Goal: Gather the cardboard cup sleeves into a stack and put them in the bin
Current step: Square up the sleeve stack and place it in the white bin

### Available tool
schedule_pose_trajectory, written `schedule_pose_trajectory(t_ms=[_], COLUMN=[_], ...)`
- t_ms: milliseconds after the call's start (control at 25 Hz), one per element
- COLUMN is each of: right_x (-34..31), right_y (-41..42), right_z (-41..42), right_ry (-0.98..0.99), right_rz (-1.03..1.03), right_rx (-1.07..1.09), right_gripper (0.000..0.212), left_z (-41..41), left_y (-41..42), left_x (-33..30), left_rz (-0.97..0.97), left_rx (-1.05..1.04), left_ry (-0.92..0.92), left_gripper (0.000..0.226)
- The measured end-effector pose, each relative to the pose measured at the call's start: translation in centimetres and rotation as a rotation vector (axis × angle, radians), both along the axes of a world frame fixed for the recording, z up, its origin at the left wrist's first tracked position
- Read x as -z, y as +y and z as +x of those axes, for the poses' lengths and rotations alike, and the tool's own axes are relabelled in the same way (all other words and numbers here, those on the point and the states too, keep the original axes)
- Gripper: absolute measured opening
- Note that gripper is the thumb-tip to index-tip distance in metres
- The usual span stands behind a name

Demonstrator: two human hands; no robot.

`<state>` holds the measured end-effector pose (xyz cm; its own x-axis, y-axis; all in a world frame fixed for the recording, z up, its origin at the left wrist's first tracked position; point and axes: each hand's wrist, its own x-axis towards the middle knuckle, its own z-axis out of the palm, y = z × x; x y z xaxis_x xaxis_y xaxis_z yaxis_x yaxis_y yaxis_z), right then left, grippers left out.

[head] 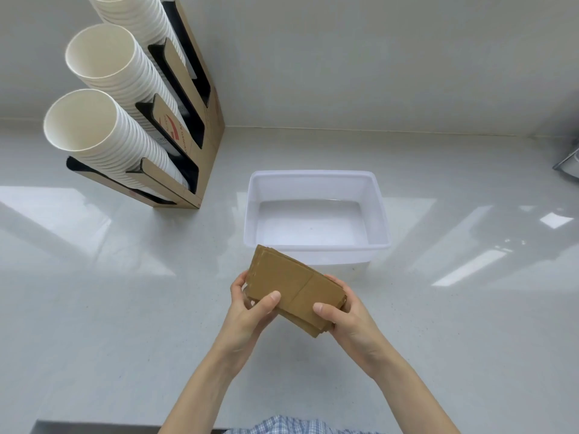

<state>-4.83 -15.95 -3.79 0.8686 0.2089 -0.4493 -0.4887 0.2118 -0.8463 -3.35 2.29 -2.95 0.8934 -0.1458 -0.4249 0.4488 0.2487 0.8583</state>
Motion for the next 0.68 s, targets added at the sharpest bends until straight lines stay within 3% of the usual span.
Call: schedule_pose_trajectory(t_ms=[320, 440, 680], right_x=[-0.7, -0.4, 1.2], right_y=[-2.1, -2.3, -2.3], right_z=[0.2, 0.2, -0.4], right_ry=[-0.133, -0.203, -0.188], right_rz=[-0.317, -0.44, -0.509], right_rx=[-0.086, -0.141, -0.132], right_gripper=[0.072, 0.075, 0.083], left_z=[0.8, 1.1, 1.0], left_y=[1.2, 0.9, 0.0], left_x=[0.4, 1.8, 3.0], left_rz=[0.37, 0.542, 0.848], left_rx=[0.383, 0.429, 0.441], left_ry=[-0.019, -0.135, -0.273], left_gripper=[0.078, 0.07, 0.101])
